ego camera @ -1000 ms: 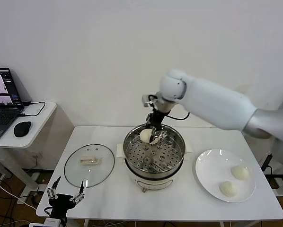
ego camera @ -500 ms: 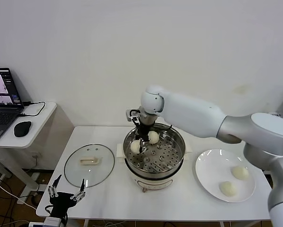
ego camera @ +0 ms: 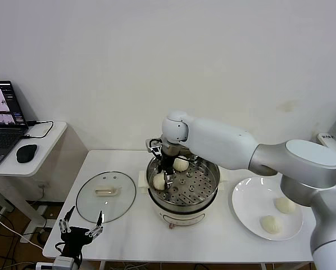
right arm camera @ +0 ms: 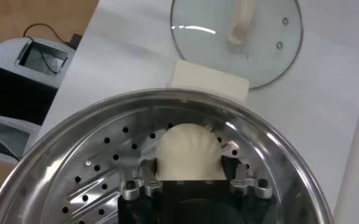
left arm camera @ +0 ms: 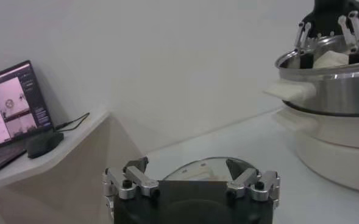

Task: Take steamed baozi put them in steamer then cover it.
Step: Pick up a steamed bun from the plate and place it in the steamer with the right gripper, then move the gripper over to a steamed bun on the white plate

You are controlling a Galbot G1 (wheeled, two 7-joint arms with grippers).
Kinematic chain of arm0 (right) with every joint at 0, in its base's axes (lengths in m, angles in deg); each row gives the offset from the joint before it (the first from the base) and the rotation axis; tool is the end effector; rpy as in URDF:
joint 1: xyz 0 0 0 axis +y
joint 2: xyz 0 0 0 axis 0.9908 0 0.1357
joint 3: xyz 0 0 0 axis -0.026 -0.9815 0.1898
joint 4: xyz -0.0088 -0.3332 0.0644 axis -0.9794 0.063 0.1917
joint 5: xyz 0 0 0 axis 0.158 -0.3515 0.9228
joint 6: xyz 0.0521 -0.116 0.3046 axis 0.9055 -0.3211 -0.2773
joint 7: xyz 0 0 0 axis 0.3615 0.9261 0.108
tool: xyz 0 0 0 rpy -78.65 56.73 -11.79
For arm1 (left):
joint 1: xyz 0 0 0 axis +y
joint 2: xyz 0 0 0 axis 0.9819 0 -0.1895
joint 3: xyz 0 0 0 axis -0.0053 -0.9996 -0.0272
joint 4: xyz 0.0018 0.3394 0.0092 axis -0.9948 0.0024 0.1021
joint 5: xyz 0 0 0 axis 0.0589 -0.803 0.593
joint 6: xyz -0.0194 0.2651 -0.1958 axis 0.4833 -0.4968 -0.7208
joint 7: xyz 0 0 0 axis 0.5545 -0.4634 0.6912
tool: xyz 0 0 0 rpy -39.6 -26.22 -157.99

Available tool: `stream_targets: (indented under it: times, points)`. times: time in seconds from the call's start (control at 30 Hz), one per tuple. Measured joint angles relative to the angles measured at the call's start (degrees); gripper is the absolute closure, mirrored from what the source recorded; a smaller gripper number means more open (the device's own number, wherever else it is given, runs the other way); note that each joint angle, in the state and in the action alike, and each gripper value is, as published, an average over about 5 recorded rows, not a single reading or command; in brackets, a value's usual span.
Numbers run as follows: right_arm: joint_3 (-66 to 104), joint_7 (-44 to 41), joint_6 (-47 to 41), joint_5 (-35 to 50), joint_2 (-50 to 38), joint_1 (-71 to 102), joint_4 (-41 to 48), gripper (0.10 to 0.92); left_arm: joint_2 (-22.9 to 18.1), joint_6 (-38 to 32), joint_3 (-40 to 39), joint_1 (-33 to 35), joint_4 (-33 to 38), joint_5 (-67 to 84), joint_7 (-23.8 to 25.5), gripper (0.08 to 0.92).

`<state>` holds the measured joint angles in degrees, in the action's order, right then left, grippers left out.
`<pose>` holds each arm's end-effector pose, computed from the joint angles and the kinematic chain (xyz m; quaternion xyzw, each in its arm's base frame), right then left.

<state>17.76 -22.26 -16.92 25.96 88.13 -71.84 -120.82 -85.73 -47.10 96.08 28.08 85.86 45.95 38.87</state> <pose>0.5373 0.1731 -0.1057 0.6196 -0.4624 0.5320 0.3454 0.1151 0.0685 -0.2845 0.0113 -0.9771 -0.1789 0.1144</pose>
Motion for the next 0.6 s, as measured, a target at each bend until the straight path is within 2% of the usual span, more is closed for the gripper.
stream_targets:
  times: [0.3, 0.6]
  points:
    - [1.6, -0.8, 0.0, 0.8, -2.8, -2.2, -3.3, 0.202, -0.7, 0.1, -0.3, 0.2, 0.5, -0.3, 0.1, 0.177]
    - [4.2, -3.1, 0.6, 2.2, -14.4, -6.7, -12.6, 0.202, -0.4, 0.1, -0.9, 1.0, 0.3, -0.8, 0.1, 0.177]
